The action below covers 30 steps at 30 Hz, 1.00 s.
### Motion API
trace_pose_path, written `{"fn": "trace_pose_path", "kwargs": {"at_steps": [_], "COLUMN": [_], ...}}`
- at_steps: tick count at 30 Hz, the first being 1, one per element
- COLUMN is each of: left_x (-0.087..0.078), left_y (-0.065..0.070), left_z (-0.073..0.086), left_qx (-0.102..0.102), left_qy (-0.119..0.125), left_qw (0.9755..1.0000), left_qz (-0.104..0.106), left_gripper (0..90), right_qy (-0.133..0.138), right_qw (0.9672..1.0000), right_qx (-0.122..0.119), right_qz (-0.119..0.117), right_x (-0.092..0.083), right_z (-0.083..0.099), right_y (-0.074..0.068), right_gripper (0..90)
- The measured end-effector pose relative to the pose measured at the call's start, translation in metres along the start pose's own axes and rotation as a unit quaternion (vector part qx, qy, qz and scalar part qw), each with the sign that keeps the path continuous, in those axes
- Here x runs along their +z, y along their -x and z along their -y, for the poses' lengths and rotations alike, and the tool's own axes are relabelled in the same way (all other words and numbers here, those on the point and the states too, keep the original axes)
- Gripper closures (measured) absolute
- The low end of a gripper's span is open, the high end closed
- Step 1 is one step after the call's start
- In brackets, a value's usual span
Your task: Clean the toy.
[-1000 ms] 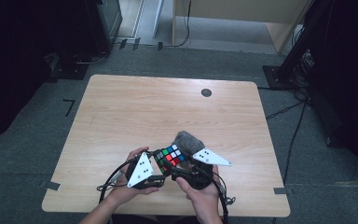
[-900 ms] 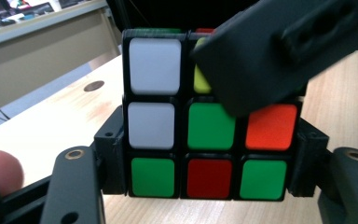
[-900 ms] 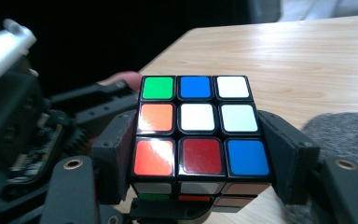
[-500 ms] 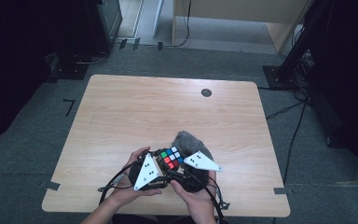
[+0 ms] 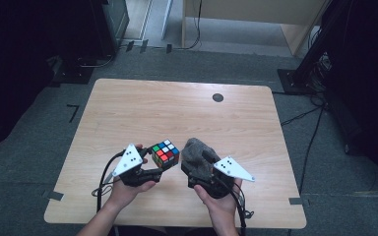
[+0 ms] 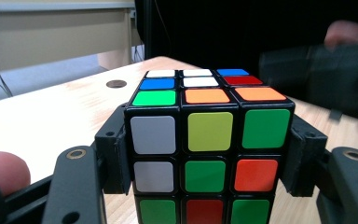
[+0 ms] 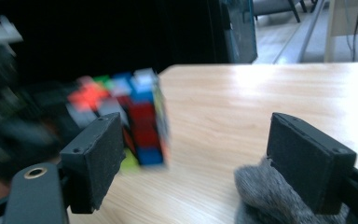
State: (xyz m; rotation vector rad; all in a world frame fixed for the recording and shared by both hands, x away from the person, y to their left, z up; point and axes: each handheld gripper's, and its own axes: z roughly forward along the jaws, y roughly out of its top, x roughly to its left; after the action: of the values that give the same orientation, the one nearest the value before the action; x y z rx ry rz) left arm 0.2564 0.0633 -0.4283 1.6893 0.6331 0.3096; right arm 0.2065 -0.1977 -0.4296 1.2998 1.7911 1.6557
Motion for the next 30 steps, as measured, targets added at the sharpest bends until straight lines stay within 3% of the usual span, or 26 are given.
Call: {"fn": "trace_pose_path", "kwargs": {"at_steps": [3, 7, 9, 12, 16, 25, 30], "left_x": [-0.003, 0.000, 0.004, 0.007, 0.009, 0.014, 0.012], "left_y": [-0.001, 0.005, 0.009, 0.014, 0.020, 0.024, 0.020], "left_z": [-0.005, -0.006, -0.005, -0.004, -0.004, -0.002, -0.001], "left_qx": [-0.020, -0.027, -0.036, -0.045, -0.041, -0.052, -0.053], "left_qy": [0.011, 0.005, 0.001, -0.005, -0.002, -0.006, 0.005], "left_qw": [0.9997, 0.9996, 0.9993, 0.9989, 0.9990, 0.9983, 0.9979], "left_qz": [0.004, 0.003, 0.004, 0.014, 0.020, 0.026, 0.036], "left_gripper": [34.1, 34.1, 34.0, 34.0, 34.0, 34.0, 33.3], "right_qy": [-0.023, -0.032, -0.032, -0.039, -0.031, -0.004, 0.002], "right_qw": [0.9996, 0.9978, 0.9969, 0.9970, 0.9985, 0.9989, 0.9977], "right_qx": [-0.014, -0.037, -0.051, -0.053, -0.032, -0.041, -0.063], "right_qz": [-0.011, -0.046, -0.050, -0.041, -0.031, -0.022, -0.023], "right_x": [0.011, 0.019, 0.022, 0.025, 0.024, 0.022, 0.021], "right_z": [0.012, 0.018, 0.020, 0.023, 0.027, 0.029, 0.029], "right_y": [-0.001, -0.017, -0.026, -0.031, -0.028, -0.031, -0.032], "right_gripper": [18.7, 16.5, 16.4, 17.2, 19.7, 29.3, 34.2]}}
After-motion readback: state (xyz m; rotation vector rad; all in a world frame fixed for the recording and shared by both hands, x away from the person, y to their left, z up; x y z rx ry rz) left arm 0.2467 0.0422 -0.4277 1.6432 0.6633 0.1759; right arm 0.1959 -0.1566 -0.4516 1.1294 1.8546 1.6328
